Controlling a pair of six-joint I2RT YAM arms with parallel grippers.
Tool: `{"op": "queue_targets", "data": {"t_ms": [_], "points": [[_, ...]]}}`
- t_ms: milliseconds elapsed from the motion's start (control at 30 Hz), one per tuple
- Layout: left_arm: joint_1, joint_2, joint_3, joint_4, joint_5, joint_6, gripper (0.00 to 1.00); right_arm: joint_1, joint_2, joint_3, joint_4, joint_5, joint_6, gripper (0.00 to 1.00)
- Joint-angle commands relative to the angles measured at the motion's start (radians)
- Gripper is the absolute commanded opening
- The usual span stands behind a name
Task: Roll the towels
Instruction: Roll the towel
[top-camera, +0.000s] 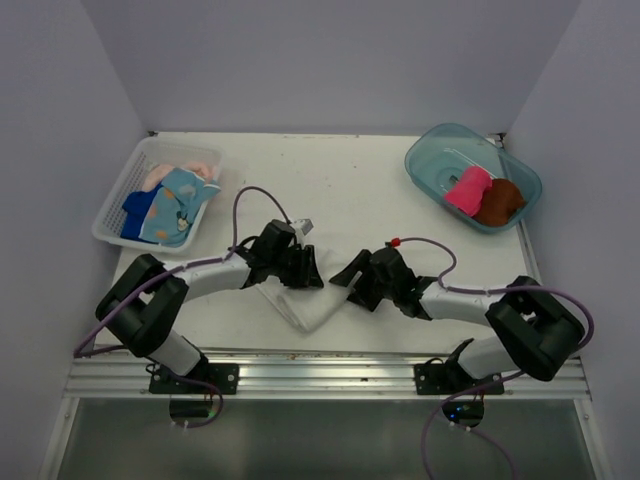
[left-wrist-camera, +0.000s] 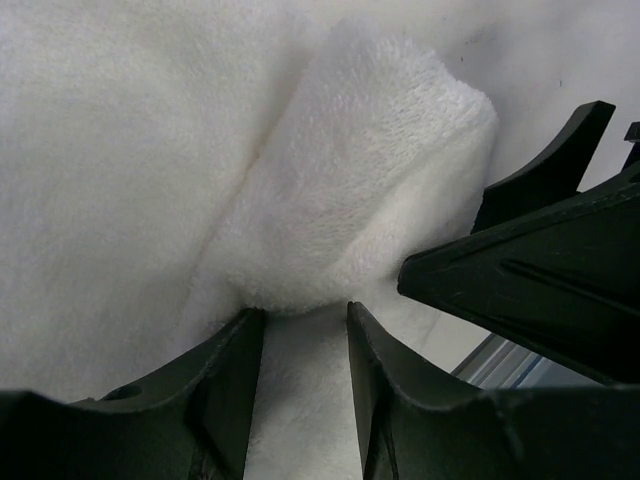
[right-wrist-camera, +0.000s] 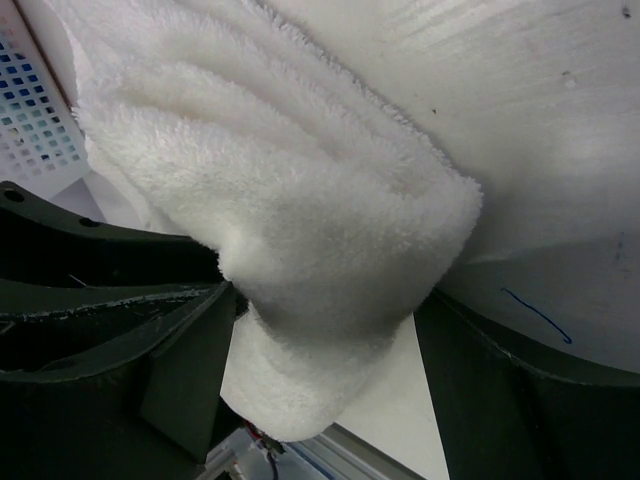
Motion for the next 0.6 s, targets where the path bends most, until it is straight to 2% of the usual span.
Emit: {"op": "queue_targets", "data": {"t_ms": [0, 133, 233, 333, 367, 433, 467, 500, 567], "points": [[0.005, 0.059, -0.037, 0.008, -0.008, 0.025, 0.44, -0.006, 0.064, 0.011, -0.028, 0.061, -0.013, 0.76], [0.011, 0.078, -0.037, 0.018, 0.015, 0.036, 0.43, -0.006, 0.137, -0.010, 0.063, 0.070, 0.002, 0.75], [0.017, 0.089, -0.035, 0.018, 0.026, 0.049, 0.43, -0.006, 0.179, -0.015, 0.107, 0.064, 0.016, 0.67], [0.019, 0.095, -0.020, -0.004, 0.023, 0.070, 0.42, -0.005, 0.188, -0.007, 0.100, 0.061, 0.022, 0.47], [0.020, 0.089, -0.014, -0.011, 0.013, 0.076, 0.42, -0.006, 0.167, 0.000, 0.077, 0.067, 0.020, 0.32], [0.020, 0.066, 0.013, -0.050, -0.005, 0.096, 0.43, -0.005, 0.138, 0.044, -0.055, 0.093, -0.002, 0.18], [0.020, 0.055, 0.026, -0.068, -0.013, 0.105, 0.43, -0.006, 0.104, 0.065, -0.110, 0.105, -0.012, 0.05], [0.020, 0.041, 0.040, -0.111, -0.023, 0.127, 0.44, -0.006, 0.090, 0.086, -0.238, 0.116, -0.022, 0.00], [0.019, -0.012, 0.089, -0.160, -0.057, 0.148, 0.47, -0.005, 0.069, 0.163, -0.369, 0.149, -0.048, 0.00]]}}
